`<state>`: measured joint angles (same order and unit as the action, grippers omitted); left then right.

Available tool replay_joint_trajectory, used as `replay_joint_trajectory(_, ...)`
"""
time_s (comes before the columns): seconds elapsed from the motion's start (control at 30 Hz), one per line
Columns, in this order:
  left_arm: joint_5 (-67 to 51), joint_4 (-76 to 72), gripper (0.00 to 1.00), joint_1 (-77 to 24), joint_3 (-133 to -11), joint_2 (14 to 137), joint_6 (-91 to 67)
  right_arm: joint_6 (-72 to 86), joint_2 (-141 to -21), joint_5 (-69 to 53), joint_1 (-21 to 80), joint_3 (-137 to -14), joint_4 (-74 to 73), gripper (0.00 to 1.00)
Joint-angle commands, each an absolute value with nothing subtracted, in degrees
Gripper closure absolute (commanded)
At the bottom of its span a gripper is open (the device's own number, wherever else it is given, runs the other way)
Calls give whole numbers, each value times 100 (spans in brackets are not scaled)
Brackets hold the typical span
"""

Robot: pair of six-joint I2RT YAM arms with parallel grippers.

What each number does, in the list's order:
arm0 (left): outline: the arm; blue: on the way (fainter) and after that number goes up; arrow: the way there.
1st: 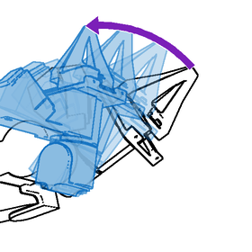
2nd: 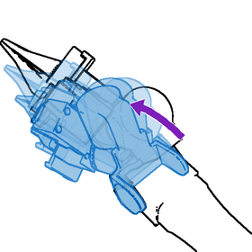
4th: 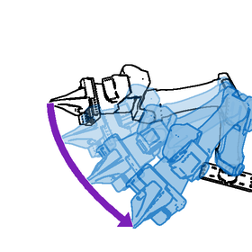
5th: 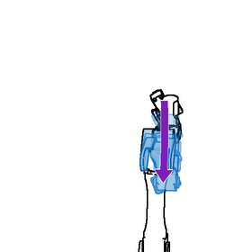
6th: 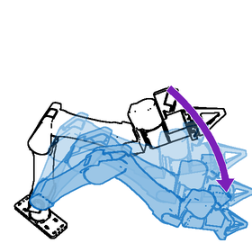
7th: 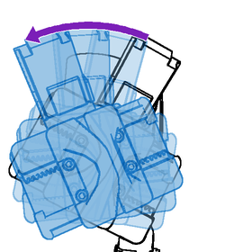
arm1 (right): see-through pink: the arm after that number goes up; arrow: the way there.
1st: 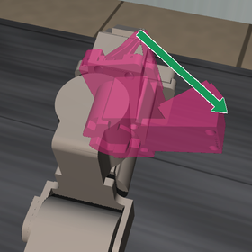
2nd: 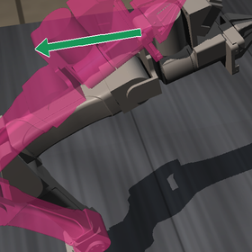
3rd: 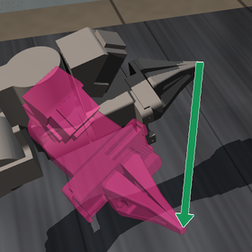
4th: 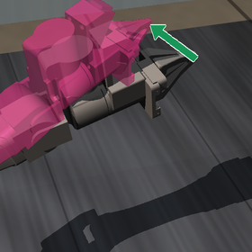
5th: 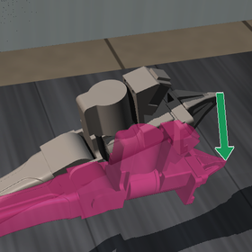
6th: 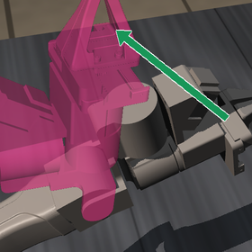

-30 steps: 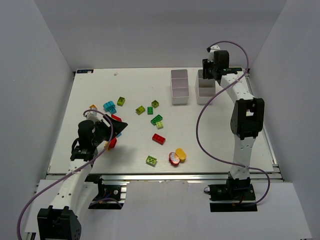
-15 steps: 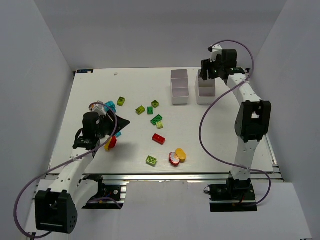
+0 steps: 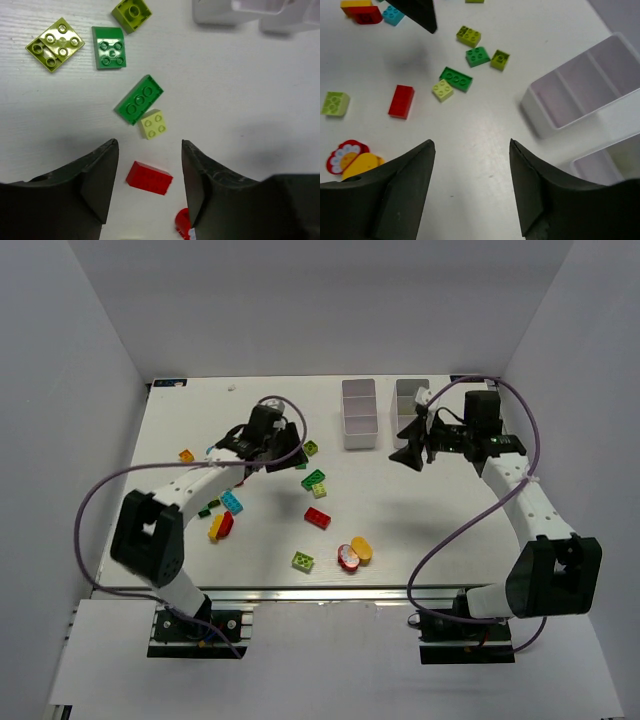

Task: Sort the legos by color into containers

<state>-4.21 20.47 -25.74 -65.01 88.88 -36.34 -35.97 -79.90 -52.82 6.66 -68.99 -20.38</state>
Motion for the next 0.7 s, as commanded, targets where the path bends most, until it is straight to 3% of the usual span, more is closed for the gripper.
replay_joint_trajectory(0.0, 561, 3005, 36, -2847, -7422, 9681, -2972, -3614, -7596, -5423, 615, -6382, -1987, 32)
replay_joint_trajectory(0.23, 1151, 3647, 35, -2971, -8700, 10975, -2417, -3323, -7163, -5195, 624, -5924, -1776, 29)
replay_joint_trajectory(0.67, 853, 3419, 37, -2971, -9105, 11865, -2056, -3050, -7207, -5106, 615, -5941, -1600, 28)
